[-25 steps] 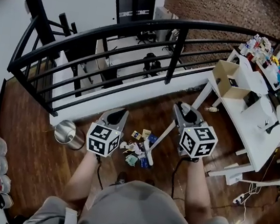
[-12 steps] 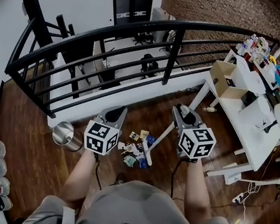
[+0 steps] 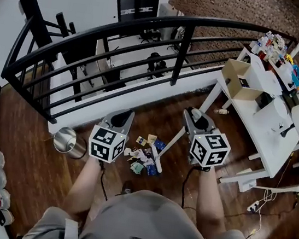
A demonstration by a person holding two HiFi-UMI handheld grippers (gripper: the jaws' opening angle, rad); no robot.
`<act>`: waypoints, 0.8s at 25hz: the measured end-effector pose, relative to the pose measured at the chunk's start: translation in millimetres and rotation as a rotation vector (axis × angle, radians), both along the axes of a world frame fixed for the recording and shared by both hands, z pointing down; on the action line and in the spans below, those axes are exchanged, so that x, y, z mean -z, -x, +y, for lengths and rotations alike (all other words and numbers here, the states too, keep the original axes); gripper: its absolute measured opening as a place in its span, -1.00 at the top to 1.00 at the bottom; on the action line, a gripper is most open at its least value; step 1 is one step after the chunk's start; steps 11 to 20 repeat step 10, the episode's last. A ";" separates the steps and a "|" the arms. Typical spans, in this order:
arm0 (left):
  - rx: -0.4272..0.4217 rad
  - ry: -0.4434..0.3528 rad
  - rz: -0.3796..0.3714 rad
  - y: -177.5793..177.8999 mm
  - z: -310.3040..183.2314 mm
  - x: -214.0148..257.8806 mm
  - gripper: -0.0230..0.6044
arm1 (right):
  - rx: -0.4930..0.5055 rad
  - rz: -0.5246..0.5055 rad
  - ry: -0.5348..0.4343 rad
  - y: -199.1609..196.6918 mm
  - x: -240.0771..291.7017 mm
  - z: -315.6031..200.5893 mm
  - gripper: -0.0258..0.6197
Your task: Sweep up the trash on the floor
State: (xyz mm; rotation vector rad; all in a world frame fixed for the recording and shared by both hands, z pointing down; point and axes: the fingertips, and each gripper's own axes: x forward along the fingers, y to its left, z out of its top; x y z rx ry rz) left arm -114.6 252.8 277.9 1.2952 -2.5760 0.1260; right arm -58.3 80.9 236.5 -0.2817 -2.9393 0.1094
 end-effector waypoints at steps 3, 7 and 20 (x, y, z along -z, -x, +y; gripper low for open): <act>-0.004 0.000 0.003 -1.2 -1.6 -2.3 0.90 | -0.001 0.003 -0.002 -2.3 -1.2 0.0 0.75; -0.009 0.003 0.010 -3.2 -2.3 -4.9 0.90 | -0.003 0.003 -0.004 -4.7 0.8 0.8 0.75; -0.011 0.006 0.015 -3.9 -1.7 -6.1 0.90 | -0.005 0.004 -0.003 -5.4 2.3 1.6 0.75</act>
